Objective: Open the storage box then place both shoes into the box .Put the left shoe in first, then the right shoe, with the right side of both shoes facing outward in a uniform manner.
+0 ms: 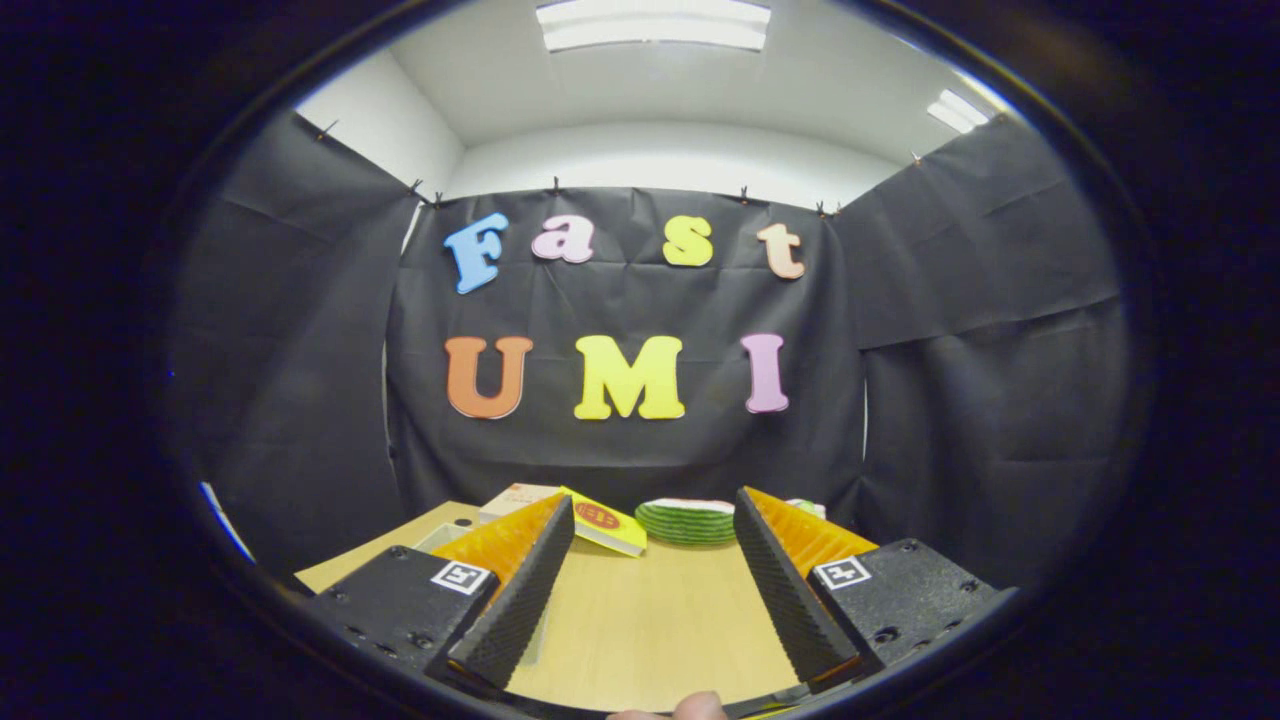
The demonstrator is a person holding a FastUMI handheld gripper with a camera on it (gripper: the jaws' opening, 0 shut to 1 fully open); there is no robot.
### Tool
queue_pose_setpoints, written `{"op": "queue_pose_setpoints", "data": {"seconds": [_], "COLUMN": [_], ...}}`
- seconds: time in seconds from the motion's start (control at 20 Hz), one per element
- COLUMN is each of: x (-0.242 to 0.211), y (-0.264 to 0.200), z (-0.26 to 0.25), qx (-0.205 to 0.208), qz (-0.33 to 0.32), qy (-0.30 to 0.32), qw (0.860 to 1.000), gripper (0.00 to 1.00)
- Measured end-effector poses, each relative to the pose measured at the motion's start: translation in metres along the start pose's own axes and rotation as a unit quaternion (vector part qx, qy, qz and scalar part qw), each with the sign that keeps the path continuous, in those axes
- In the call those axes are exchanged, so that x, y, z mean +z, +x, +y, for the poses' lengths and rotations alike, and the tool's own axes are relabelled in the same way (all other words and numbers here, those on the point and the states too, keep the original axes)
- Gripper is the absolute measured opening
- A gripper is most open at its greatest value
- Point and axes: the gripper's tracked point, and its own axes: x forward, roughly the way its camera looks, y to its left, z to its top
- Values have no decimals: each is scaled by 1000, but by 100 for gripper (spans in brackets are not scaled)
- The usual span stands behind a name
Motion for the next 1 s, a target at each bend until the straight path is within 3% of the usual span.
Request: {"op": "queue_pose_setpoints", "data": {"seconds": [0.35,0.9,1.0], "x": [1,-17,-24], "y": [-19,0,2], "z": [-14,-4,8], "qx": [-24,-27,-10], "qz": [-5,8,23], "qy": [-4,17,22], "qw": [1000,999,999], "gripper": [100,100,100]}}
